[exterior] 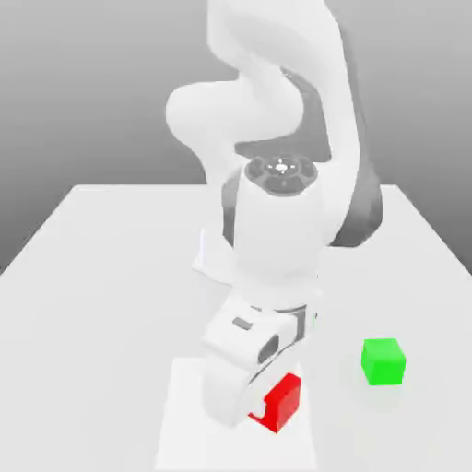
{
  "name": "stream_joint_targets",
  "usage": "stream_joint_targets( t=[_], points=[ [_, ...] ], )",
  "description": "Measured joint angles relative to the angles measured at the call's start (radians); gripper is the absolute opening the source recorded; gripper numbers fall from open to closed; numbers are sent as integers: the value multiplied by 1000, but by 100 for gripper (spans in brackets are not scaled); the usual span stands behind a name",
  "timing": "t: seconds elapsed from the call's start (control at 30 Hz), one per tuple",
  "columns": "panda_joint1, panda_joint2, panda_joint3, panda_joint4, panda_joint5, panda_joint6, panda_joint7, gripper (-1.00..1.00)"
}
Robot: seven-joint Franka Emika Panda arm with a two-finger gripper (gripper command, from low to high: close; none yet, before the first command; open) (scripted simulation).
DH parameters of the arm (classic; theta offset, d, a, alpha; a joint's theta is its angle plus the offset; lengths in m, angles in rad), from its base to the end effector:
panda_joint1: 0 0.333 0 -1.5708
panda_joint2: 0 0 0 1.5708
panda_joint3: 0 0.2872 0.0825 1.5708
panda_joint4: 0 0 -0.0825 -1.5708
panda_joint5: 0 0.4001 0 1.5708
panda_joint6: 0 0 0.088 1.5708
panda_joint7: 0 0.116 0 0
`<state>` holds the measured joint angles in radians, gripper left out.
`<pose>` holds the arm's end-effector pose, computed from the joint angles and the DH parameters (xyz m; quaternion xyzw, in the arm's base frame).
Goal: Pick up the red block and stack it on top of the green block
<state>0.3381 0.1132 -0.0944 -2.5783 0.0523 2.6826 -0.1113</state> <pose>0.4372 0.1057 0.1681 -0.9881 -0.1537 0.0045 0.0059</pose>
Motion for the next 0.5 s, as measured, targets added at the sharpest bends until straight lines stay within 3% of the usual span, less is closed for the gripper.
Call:
stream_joint_targets(
  t=[0.2, 0.4, 0.43, 0.5],
  points=[
    [251, -173, 117, -153, -40, -14, -66, -100],
    [257, -7, 118, -163, -58, 164, -65, -100],
    [258, 11, 117, -163, -61, 181, -63, 100],
    [258, 11, 117, -163, -61, 181, -63, 100]
  ],
)
